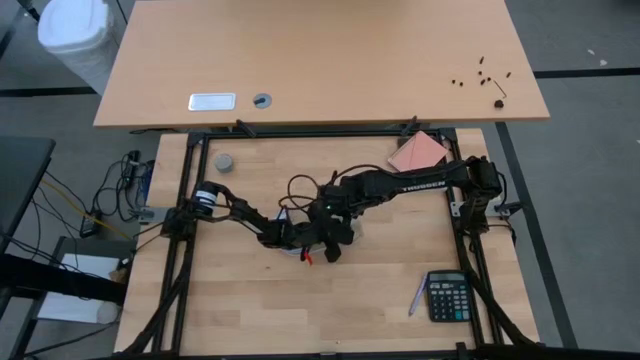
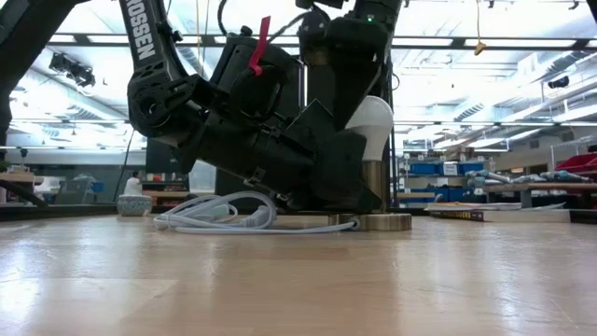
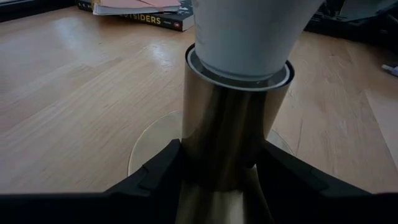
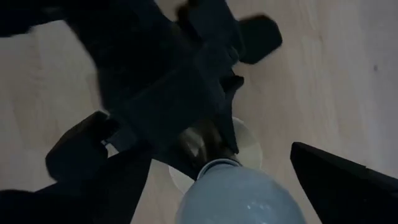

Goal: Screw lightbulb
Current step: Insert the lightbulb into the lamp

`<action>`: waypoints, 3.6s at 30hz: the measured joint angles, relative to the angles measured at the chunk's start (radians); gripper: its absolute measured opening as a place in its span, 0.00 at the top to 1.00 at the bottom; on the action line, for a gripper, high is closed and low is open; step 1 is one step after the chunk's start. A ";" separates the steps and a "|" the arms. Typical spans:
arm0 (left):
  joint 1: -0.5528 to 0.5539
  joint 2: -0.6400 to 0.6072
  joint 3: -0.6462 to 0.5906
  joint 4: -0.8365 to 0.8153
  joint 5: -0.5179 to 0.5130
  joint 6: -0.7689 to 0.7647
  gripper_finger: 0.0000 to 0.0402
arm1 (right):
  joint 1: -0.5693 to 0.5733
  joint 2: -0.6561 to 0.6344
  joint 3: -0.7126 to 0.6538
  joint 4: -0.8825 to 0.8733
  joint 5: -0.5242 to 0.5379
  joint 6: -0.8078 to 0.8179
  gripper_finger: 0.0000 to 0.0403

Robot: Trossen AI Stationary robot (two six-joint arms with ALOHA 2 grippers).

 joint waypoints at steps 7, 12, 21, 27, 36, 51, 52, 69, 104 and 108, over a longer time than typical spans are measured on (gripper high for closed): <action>0.000 0.000 0.000 -0.001 0.005 0.003 0.52 | 0.000 0.000 0.015 -0.044 -0.035 -0.357 0.01; 0.000 0.000 0.000 -0.002 0.005 0.003 0.52 | 0.000 -0.001 0.015 -0.099 -0.034 -0.631 0.02; -0.001 0.000 0.000 -0.002 0.005 0.003 0.52 | 0.000 -0.002 0.015 -0.114 -0.034 -1.056 0.03; -0.001 0.000 0.000 -0.002 0.005 0.003 0.52 | 0.000 -0.002 0.015 -0.120 -0.035 -1.308 0.06; -0.001 0.000 0.000 -0.002 0.006 0.003 0.52 | 0.000 -0.002 0.014 -0.111 -0.039 -1.460 0.07; -0.001 0.000 0.000 -0.001 0.007 0.003 0.52 | -0.009 -0.002 -0.074 -0.005 -0.066 -1.476 0.07; -0.001 0.000 0.000 -0.001 0.007 0.003 0.52 | -0.009 -0.002 -0.074 -0.004 -0.066 -1.470 0.08; -0.001 0.000 0.000 -0.002 0.007 0.018 0.52 | -0.025 -0.002 -0.074 -0.011 -0.095 -1.446 0.37; -0.002 0.001 -0.002 0.000 -0.003 -0.005 0.52 | 0.005 -0.002 -0.074 0.007 -0.074 -0.543 0.34; -0.001 0.001 -0.002 0.000 -0.011 -0.005 0.52 | 0.006 -0.002 -0.074 0.007 -0.038 -0.490 0.34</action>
